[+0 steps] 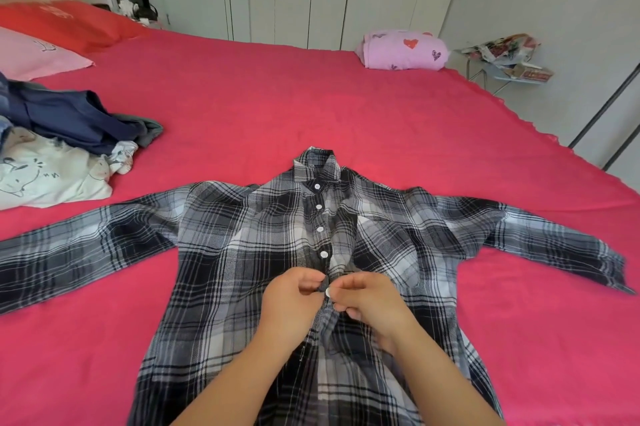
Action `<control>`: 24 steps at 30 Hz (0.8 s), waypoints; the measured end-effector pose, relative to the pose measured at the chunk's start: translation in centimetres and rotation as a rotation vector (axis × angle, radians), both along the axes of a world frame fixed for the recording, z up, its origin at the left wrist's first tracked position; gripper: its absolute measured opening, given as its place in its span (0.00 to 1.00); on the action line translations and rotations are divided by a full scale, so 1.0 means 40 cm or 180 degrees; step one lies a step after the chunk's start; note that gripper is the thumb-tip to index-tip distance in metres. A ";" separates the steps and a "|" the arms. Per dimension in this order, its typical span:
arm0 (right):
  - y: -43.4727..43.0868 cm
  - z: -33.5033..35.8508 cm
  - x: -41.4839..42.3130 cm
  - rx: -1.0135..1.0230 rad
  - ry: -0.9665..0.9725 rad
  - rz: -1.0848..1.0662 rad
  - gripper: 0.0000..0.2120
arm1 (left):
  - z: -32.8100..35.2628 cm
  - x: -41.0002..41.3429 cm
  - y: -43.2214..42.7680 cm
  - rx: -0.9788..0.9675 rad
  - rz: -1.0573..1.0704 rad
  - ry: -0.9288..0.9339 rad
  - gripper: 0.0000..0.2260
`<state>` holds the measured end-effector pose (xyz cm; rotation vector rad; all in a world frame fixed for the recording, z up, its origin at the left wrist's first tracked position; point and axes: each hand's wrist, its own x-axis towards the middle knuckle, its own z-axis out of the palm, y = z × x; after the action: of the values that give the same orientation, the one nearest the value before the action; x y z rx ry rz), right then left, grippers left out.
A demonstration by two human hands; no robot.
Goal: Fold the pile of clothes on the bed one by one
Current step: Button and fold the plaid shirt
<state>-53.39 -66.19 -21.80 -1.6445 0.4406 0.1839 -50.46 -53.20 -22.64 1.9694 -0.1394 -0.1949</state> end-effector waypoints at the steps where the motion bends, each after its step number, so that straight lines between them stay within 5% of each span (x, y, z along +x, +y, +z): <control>1: 0.001 0.000 0.001 0.0050 0.0004 -0.0025 0.03 | 0.001 -0.001 0.000 -0.0045 0.0027 0.0028 0.11; 12: 0.017 0.007 0.005 0.0229 0.0093 -0.0104 0.03 | 0.000 -0.013 0.011 -0.1392 0.0503 0.0914 0.12; 24: 0.018 0.004 0.011 0.0321 0.0195 -0.0125 0.02 | 0.012 -0.017 0.019 -0.0880 0.0267 0.0489 0.09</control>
<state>-52.95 -65.47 -21.63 -1.5334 0.5021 0.2244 -51.13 -52.44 -22.17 1.6750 0.0163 -0.2571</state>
